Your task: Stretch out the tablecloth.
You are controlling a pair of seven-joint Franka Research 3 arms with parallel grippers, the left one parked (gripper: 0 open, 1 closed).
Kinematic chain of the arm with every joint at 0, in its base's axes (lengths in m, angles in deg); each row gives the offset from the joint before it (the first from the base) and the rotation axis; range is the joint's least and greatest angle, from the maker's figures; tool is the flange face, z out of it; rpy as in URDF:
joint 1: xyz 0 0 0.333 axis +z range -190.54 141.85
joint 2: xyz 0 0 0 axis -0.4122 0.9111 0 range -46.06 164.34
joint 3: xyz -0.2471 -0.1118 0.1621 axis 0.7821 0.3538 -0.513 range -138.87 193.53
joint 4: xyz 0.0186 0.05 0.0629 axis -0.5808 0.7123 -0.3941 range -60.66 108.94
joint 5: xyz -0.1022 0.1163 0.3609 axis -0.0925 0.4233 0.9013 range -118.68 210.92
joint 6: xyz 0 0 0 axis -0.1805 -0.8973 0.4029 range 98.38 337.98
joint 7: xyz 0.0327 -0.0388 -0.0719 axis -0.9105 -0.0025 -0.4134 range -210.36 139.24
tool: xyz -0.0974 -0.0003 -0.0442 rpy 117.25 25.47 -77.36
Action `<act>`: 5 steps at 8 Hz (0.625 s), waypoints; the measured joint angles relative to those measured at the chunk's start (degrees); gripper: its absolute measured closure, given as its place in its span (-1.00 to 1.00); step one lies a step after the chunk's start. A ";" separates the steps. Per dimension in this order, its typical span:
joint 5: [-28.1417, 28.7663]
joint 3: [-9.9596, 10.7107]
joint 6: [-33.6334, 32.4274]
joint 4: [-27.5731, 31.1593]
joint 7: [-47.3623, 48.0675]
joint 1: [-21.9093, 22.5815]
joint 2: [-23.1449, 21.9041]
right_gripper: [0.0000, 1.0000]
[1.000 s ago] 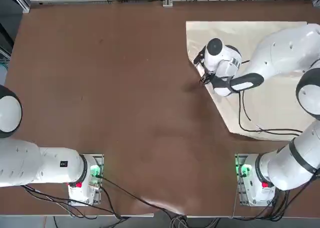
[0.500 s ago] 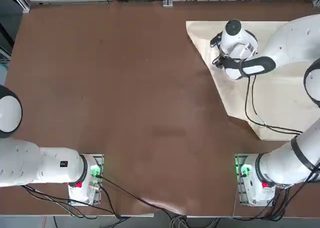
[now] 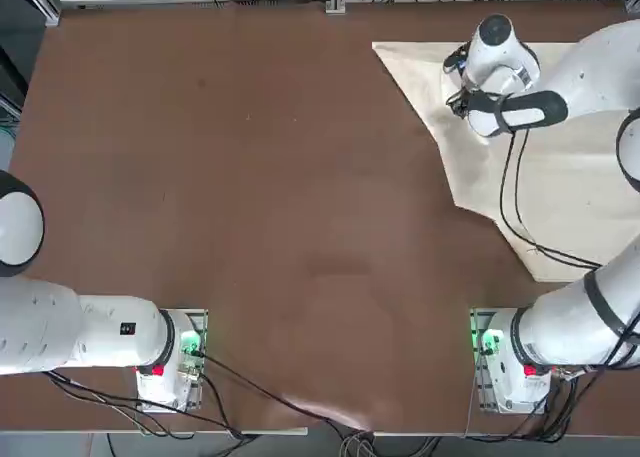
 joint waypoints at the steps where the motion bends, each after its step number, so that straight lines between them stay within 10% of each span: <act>1: 0.00 0.00 0.18 -1.66 -1.97 -1.98 1.65 0.94; 2: 0.00 -0.02 0.38 -2.89 -2.85 -3.19 3.05 0.91; 5: 0.00 -0.06 0.42 -4.91 -3.86 -4.16 5.16 -0.10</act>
